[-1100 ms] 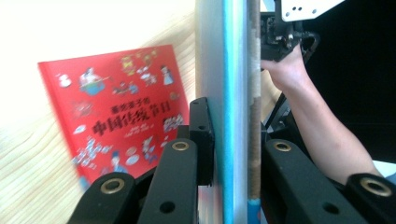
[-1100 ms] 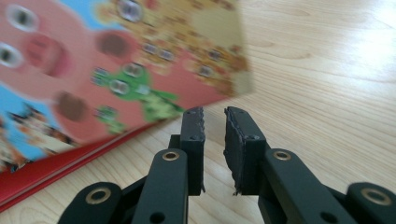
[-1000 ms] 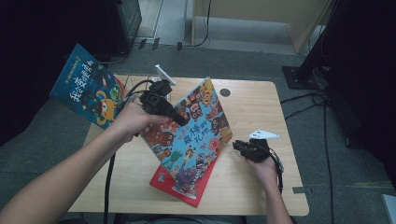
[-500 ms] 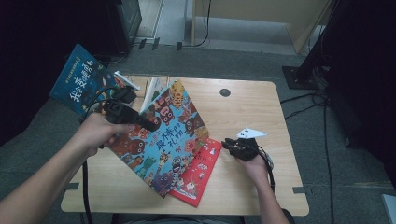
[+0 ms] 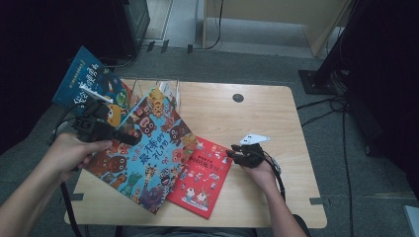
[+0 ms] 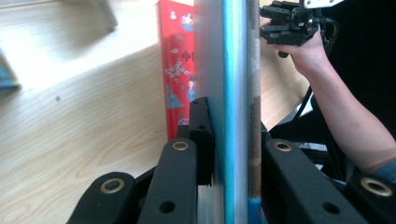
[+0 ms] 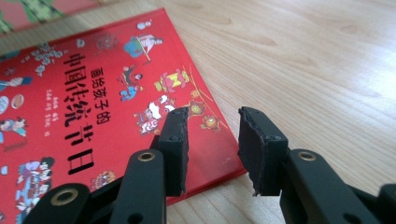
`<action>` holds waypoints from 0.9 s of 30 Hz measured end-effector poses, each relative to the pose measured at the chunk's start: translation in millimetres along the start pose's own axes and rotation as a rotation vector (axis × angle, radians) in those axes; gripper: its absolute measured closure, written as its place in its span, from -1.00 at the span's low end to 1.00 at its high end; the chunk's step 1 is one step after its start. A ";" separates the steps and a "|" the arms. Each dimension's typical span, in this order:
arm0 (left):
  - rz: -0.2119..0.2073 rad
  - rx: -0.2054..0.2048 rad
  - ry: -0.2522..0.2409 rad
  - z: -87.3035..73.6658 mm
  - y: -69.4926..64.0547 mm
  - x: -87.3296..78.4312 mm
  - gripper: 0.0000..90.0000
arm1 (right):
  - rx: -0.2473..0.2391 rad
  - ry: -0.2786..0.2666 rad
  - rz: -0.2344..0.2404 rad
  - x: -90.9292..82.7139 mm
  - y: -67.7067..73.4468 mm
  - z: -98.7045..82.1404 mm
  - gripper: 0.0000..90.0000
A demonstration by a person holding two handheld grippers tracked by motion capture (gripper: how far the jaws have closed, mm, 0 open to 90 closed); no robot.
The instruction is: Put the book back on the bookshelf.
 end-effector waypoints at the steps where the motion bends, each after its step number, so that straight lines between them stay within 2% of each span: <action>1: -0.003 -0.011 -0.005 -2.6 2.4 -2.7 0.80 | 0.003 0.007 0.003 1.1 0.2 -0.6 0.41; 11: 0.012 -0.073 -0.053 -22.2 26.2 -28.5 0.80 | -0.004 0.001 0.018 4.9 2.0 1.2 0.41; 27: 0.046 -0.165 -0.139 -41.4 60.0 -68.2 0.79 | -0.003 0.009 0.015 6.0 3.0 0.7 0.41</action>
Point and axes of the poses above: each handheld gripper's, and its own axes: x roughly forward along the jaws, z roughly out of its top, y roughly to its left, the point moved 6 cm from there along x, roughly forward along the jaws, and after that the axes turned 1 degree about z, right-handed, at the moved point
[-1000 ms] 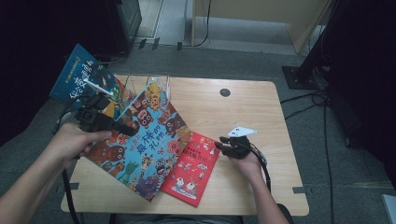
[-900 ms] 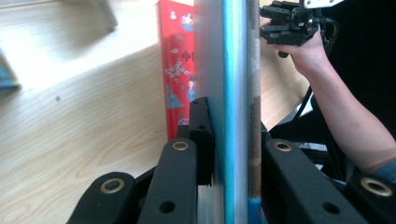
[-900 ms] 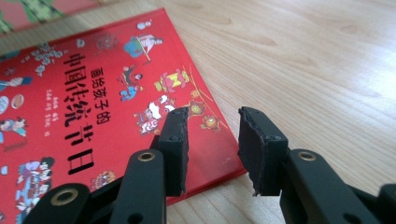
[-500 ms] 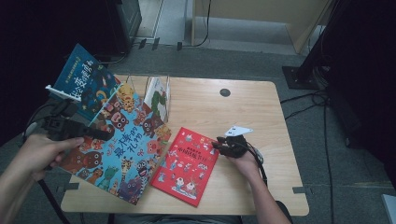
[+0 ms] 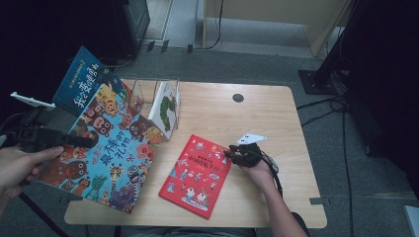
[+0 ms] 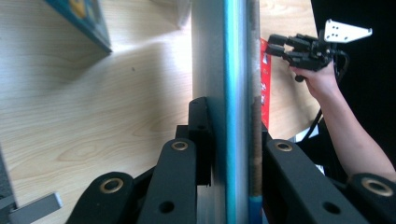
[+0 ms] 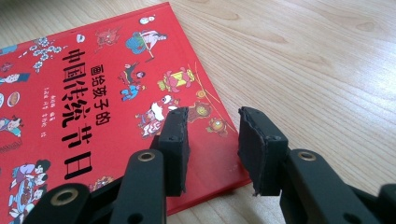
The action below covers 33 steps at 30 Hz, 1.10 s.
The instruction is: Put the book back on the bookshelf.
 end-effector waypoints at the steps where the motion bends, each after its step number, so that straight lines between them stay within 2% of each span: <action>1: 0.003 -0.008 -0.005 0.1 2.6 -2.5 0.79 | -0.002 -0.001 -0.001 0.0 -0.2 0.1 0.41; 10: 0.047 -0.053 -0.026 2.9 21.7 -21.3 0.79 | -0.005 -0.005 -0.003 -0.1 -0.5 0.7 0.41; 16: 0.091 -0.064 -0.045 10.8 31.4 -34.7 0.79 | -0.014 -0.003 0.002 0.3 0.8 1.0 0.41; 21: 0.111 -0.102 -0.073 17.0 40.5 -45.4 0.78 | -0.017 -0.003 0.001 1.0 0.7 0.9 0.41; 25: 0.126 -0.116 -0.087 24.6 44.1 -48.3 0.78 | -0.018 0.000 0.002 1.7 1.6 1.1 0.41; 28: 0.133 -0.109 -0.094 32.7 46.6 -48.4 0.78 | -0.019 0.000 0.002 2.1 2.1 1.4 0.41; 31: 0.152 -0.115 -0.096 41.4 49.0 -48.7 0.78 | -0.005 0.019 0.009 2.5 2.0 3.2 0.41; 33: 0.166 -0.124 -0.101 47.5 50.1 -49.2 0.78 | -0.015 0.017 0.009 3.1 2.0 3.3 0.41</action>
Point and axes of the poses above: each handheld gripper's, and its own axes: x roughly forward along the jaws, z roughly out of its top, y roughly to its left, the point moved 6 cm from there along x, roughly forward along the jaws, and after that the axes turned 1 degree about z, right-handed, at the moved point
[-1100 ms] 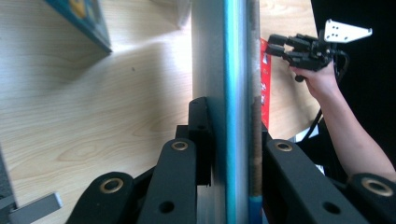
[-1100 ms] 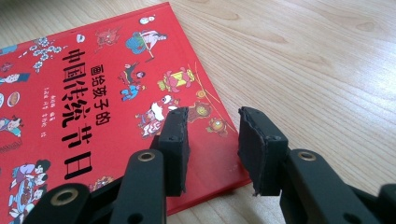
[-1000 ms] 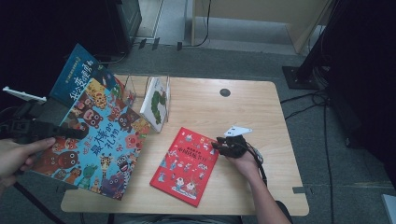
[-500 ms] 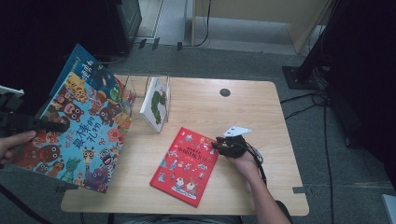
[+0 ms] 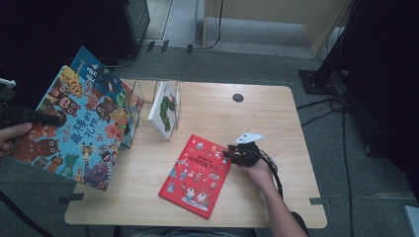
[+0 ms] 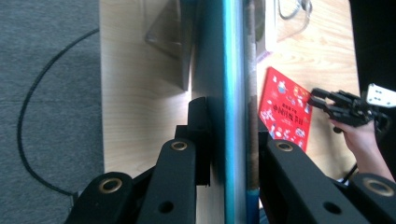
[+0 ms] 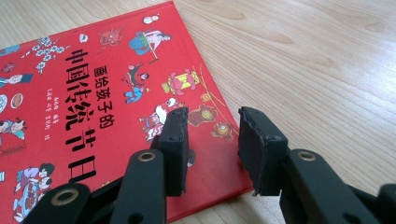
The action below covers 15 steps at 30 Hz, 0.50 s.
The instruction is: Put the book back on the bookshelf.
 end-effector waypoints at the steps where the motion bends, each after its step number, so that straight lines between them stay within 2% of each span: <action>1: 0.000 -0.004 0.000 3.1 -0.2 0.2 0.78 | -0.002 0.001 0.001 0.1 0.1 0.1 0.41; 9: 0.027 -0.009 -0.033 31.6 -9.5 8.7 0.78 | -0.003 0.004 0.007 1.2 2.0 1.0 0.41; 15: 0.041 0.015 -0.052 51.8 -18.0 22.9 0.78 | -0.007 0.005 0.007 1.3 2.5 1.1 0.41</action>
Point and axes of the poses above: each handheld gripper's, and its own axes: x roughly forward along the jaws, z roughly out of its top, y roughly to its left, the point moved 6 cm from there along x, roughly forward along the jaws, and after that the axes turned 1 degree about z, right-handed, at the moved point
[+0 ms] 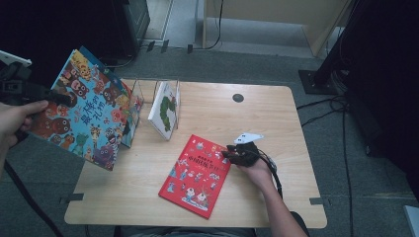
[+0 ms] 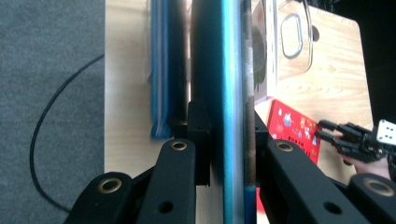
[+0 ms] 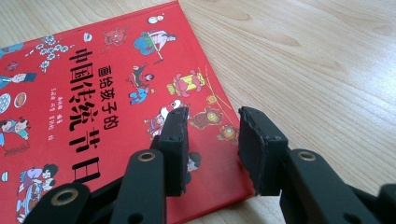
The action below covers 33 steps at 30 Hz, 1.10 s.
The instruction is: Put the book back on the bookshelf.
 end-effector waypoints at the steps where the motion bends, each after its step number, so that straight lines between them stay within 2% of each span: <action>1: 0.000 -0.005 -0.003 3.0 -0.6 2.6 0.78 | -0.001 0.000 -0.001 0.0 0.0 0.0 0.41; 6: 0.011 -0.003 -0.015 15.3 -4.9 18.4 0.78 | 0.000 0.004 0.011 0.0 2.3 0.1 0.41; 9: 0.016 0.003 -0.016 21.0 -6.7 30.2 0.78 | -0.020 0.013 0.016 -0.3 5.4 -0.4 0.40; 13: 0.038 0.027 -0.011 26.4 -9.9 43.9 0.76 | -0.026 0.013 0.020 -0.4 7.7 -0.9 0.39; 16: 0.042 0.022 -0.009 28.1 -10.3 53.8 0.76 | -0.030 0.009 0.021 -0.7 8.0 -1.4 0.39; 21: 0.065 0.032 -0.001 29.2 -7.6 56.3 0.77 | -0.030 0.008 0.022 -1.8 9.6 -3.0 0.38; 25: 0.080 0.071 0.022 27.1 -9.7 60.1 0.75 | -0.028 0.009 0.019 -2.9 9.4 -3.7 0.37; 27: 0.057 0.086 0.038 25.4 -11.7 61.5 0.72 | -0.028 0.008 0.016 -3.5 9.0 -4.4 0.37; 30: 0.001 0.070 0.010 27.0 -14.3 57.0 0.64 | -0.016 0.004 0.021 -3.7 8.8 -4.8 0.37; 33: -0.025 0.067 0.005 27.9 -17.5 53.8 0.55 | -0.011 0.000 0.023 -3.9 8.1 -4.9 0.37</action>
Point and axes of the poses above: each handheld gripper's, and its own axes: x roughly forward along the jaws, z roughly out of its top, y roughly to its left, the point moved 6 cm from there along x, roughly forward along the jaws, and after that the axes turned 1 degree about z, right-handed, at the moved point
